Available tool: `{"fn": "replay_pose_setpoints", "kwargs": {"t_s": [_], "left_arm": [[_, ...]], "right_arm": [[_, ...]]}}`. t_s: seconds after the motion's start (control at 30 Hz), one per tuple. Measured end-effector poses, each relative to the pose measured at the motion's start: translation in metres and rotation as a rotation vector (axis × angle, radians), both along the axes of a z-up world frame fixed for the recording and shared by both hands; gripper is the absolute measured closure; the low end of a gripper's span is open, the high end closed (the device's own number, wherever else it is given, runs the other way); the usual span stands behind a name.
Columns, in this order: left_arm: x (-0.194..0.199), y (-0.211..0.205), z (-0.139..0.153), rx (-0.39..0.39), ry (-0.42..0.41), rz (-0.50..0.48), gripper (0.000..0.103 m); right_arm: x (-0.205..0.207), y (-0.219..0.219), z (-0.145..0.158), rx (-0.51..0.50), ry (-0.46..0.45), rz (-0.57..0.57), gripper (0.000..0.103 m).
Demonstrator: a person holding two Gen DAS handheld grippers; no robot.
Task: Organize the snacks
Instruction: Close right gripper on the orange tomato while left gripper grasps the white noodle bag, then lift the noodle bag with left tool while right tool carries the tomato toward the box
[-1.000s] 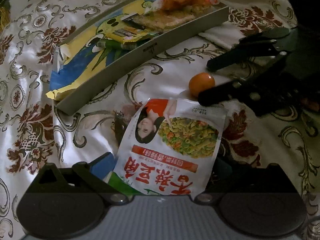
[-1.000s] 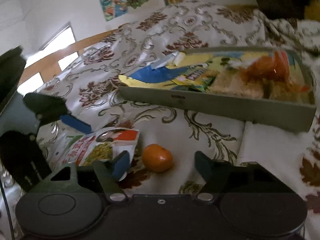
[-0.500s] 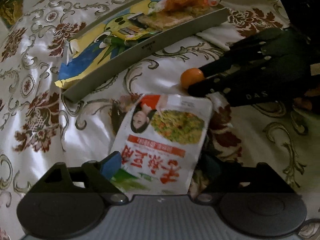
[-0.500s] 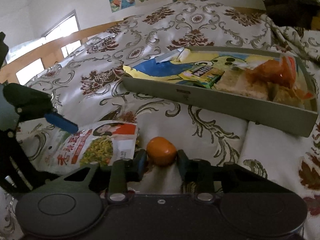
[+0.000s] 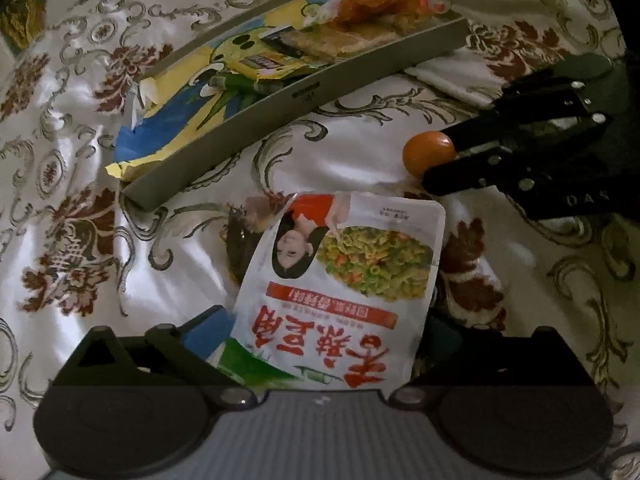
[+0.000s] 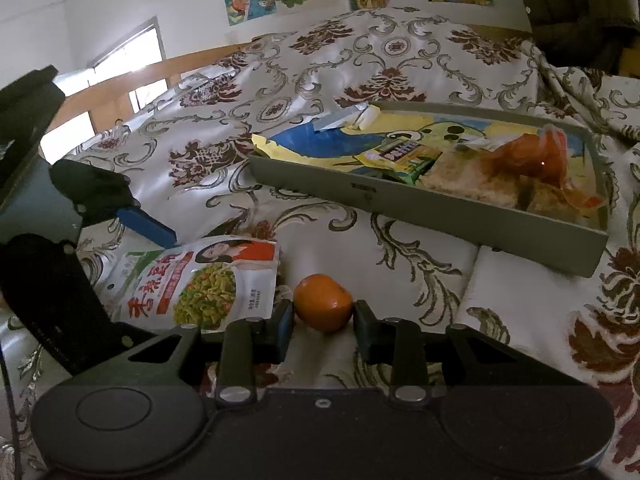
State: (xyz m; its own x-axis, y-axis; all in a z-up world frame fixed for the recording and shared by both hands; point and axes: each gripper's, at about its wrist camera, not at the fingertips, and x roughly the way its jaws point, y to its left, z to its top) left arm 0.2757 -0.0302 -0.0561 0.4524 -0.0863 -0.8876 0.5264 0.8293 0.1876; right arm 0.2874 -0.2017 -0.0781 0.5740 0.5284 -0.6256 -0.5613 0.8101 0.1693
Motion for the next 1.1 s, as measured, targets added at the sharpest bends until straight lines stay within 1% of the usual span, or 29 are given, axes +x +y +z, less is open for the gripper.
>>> {"fn": "replay_pose_setpoints", "kwargs": {"t_s": [0.1,0.13,0.2,0.5,0.57,0.67,0.73,0.8,0.9,0.93,1.1], "left_arm": [[-0.004,-0.002,0.000,0.012,0.002,-0.020,0.006],[-0.006,-0.003,0.001,0.009,0.001,-0.025,0.011],[-0.011,-0.005,0.003,0.004,-0.003,-0.017,0.015],[-0.036,-0.012,0.010,-0.022,-0.023,0.022,0.022],[-0.040,-0.013,0.012,-0.008,-0.053,0.034,0.024],[-0.044,-0.015,0.014,0.028,-0.105,0.076,0.031],[-0.048,-0.016,0.018,0.041,-0.143,0.077,0.041],[-0.050,-0.015,0.022,0.039,-0.162,0.081,0.048],[-0.048,-0.012,0.031,0.028,-0.175,0.093,0.055],[-0.047,-0.011,0.035,0.027,-0.186,0.096,0.057],[-0.043,-0.001,0.058,0.022,-0.228,0.117,0.057]], "right_arm": [[0.000,-0.002,0.000,0.007,0.010,-0.008,0.069],[0.000,-0.002,0.001,0.008,0.014,-0.010,0.069],[0.000,-0.003,0.002,0.009,0.019,-0.012,0.069],[-0.015,-0.010,0.009,-0.015,0.010,0.000,0.069],[-0.018,-0.011,0.011,-0.018,0.003,0.002,0.069],[-0.019,-0.012,0.012,-0.016,-0.001,0.002,0.068],[-0.019,-0.012,0.012,-0.015,0.002,0.000,0.068],[-0.018,-0.012,0.011,-0.013,0.007,0.000,0.068],[-0.018,-0.012,0.011,-0.012,0.008,0.001,0.068],[-0.018,-0.012,0.011,-0.011,0.008,0.000,0.068],[-0.017,-0.012,0.011,-0.001,0.008,-0.004,0.068]]}}
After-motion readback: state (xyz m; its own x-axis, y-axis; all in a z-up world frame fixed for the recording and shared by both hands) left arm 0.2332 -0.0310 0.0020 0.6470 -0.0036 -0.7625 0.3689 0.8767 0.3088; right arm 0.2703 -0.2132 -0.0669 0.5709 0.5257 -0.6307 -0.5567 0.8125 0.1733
